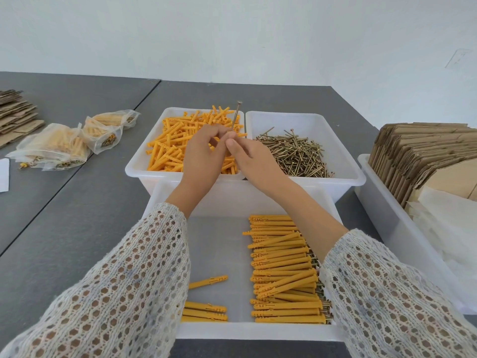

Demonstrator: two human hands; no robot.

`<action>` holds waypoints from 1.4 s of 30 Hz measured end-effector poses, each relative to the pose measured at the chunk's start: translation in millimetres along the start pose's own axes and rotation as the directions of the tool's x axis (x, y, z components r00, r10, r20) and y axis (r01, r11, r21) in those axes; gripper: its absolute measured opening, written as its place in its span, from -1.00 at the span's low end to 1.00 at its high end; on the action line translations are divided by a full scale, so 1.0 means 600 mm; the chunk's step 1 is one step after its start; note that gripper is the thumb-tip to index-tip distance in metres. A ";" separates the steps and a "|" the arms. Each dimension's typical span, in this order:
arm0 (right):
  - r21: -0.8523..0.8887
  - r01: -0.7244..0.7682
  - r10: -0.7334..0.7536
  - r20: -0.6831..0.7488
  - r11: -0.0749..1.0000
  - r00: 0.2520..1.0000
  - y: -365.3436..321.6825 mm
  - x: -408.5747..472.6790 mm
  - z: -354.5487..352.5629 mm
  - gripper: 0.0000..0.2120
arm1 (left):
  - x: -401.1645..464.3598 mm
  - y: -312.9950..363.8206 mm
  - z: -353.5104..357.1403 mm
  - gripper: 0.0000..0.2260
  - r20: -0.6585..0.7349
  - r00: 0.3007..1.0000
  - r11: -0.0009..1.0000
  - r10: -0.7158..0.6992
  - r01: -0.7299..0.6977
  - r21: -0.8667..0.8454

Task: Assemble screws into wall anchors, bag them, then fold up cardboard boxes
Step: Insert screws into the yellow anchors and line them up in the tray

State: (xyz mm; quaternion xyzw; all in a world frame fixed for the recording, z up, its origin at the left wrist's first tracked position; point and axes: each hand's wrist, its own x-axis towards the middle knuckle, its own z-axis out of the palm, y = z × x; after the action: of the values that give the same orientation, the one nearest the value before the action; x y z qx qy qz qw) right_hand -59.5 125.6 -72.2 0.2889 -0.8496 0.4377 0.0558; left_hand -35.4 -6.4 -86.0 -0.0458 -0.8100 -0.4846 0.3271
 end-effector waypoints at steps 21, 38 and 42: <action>-0.098 -0.089 0.132 0.662 0.991 0.737 -0.065 -0.048 0.009 -0.88 | 0.027 0.003 -0.030 -0.48 0.097 0.839 0.694 -0.535 0.502 -0.516; -0.459 0.309 0.153 0.727 0.833 0.669 -0.065 -0.104 0.102 -0.92 | 0.029 -0.005 -0.022 -0.58 0.048 0.844 0.718 -0.534 0.483 -0.501; -0.388 0.326 0.143 0.803 0.862 0.578 -0.086 -0.118 0.111 -0.84 | 0.029 -0.009 -0.019 -0.74 0.031 0.862 0.768 -0.505 0.466 -0.439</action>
State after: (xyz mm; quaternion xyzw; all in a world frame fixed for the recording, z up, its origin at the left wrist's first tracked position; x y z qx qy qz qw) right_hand 37.5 81.9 -101.0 0.4769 -0.8447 0.0191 -0.2422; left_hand -45.9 -22.7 -76.5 0.1153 -0.6507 -0.7211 0.2078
